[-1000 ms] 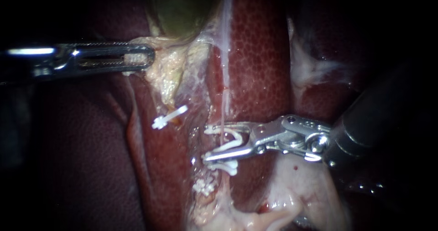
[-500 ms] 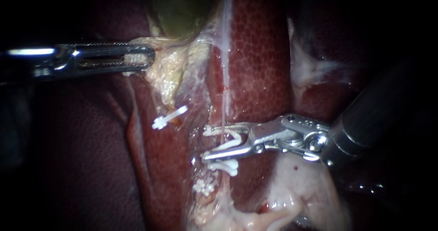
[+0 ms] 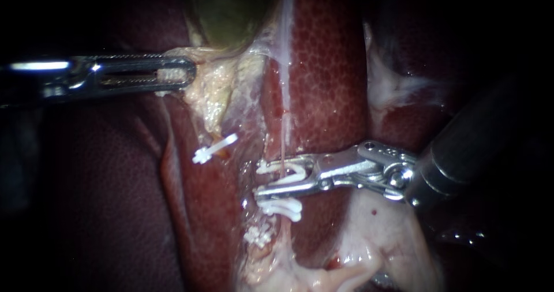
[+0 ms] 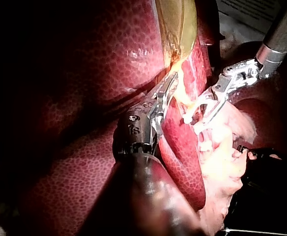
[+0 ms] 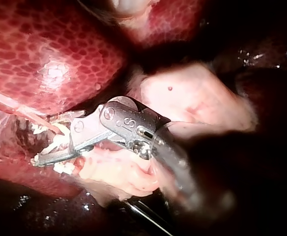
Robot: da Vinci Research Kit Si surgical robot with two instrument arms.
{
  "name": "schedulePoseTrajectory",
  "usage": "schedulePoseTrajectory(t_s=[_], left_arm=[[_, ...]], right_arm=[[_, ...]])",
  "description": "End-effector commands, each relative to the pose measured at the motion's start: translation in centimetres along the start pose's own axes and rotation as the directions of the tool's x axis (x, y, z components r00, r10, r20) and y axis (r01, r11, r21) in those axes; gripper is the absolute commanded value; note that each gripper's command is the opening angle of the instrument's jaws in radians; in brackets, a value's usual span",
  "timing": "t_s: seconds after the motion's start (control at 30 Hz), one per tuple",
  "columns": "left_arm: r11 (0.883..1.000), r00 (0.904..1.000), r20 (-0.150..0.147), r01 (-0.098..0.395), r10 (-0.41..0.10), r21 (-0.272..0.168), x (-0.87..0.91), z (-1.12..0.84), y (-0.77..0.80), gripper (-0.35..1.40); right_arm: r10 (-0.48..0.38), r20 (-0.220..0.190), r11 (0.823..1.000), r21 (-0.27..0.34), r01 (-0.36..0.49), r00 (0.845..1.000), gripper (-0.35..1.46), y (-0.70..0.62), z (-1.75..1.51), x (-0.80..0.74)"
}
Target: Clipping third clip right tube
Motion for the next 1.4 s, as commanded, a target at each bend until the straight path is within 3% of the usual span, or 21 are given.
schedulePoseTrajectory(t_s=[0.03,1.03,1.4], left_arm=[[1.000,1.0000,0.000,0.000,0.000,0.000,0.00,0.00,0.00,-0.35],[1.000,1.0000,0.000,0.000,0.000,0.000,0.00,-0.02,0.00,-0.35],[1.000,1.0000,0.000,0.000,0.000,0.001,0.00,-0.02,0.00,-0.35]], right_arm=[[0.005,0.000,1.000,0.000,-0.005,1.000,0.25,-0.01,0.00,0.00],[0.134,-0.001,0.991,0.004,-0.134,0.991,-0.19,0.05,-0.11,-0.02],[0.140,-0.007,0.990,0.012,-0.140,0.990,-0.34,0.04,-0.12,-0.02]])
